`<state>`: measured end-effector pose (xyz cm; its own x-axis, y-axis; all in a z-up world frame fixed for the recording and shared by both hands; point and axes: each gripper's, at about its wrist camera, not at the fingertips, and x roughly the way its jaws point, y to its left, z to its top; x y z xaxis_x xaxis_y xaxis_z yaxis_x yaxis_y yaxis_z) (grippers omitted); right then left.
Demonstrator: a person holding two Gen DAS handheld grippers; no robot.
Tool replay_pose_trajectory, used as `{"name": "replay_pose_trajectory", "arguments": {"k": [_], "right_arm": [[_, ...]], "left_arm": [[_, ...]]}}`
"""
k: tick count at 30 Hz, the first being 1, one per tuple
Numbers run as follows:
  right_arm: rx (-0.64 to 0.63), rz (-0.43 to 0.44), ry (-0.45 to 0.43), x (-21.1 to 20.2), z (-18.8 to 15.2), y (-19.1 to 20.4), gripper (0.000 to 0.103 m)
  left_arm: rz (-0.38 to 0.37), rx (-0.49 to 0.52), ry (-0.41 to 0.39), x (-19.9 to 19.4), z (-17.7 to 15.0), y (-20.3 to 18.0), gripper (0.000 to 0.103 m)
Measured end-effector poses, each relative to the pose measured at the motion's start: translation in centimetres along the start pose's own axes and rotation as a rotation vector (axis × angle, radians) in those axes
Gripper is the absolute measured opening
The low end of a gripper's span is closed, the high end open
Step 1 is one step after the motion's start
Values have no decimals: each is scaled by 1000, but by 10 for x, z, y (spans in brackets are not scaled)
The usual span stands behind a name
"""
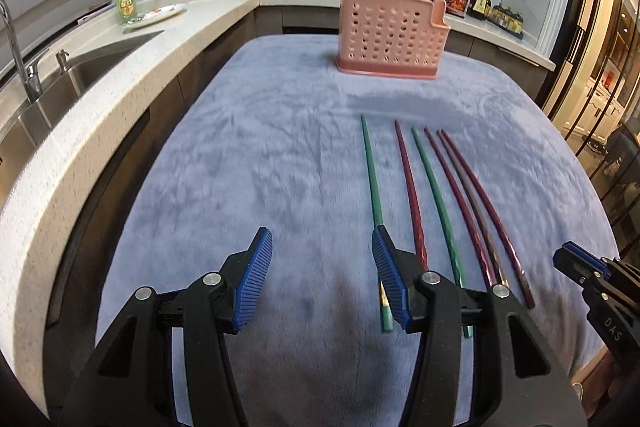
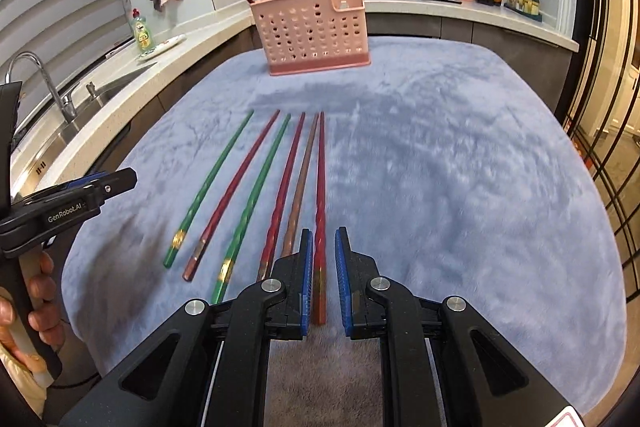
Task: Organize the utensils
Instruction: 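Move both open tools back down toward the remaining chopsticks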
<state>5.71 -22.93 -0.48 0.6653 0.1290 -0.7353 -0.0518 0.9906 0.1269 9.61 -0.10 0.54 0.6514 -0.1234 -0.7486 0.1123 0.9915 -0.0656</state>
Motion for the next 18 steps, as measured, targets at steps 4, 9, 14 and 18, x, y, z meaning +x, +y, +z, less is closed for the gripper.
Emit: {"name": "replay_pose_trajectory", "arguments": {"k": [4,9,14,18], "right_arm": [[-8,1,18,7,-9,3,14],[-10,3,32,11,-16,7,14],[-8,-2,50,17,-21,6,14],[-5,-3,61,21,-24,5,14]], "left_arm": [[0,16,20,3,-11,-8,50],[-12,26,34,5,-19,-14,50],[-21,44,47,8,-23,-21,50],[-30,44,67,12,-26,-24,50]]}}
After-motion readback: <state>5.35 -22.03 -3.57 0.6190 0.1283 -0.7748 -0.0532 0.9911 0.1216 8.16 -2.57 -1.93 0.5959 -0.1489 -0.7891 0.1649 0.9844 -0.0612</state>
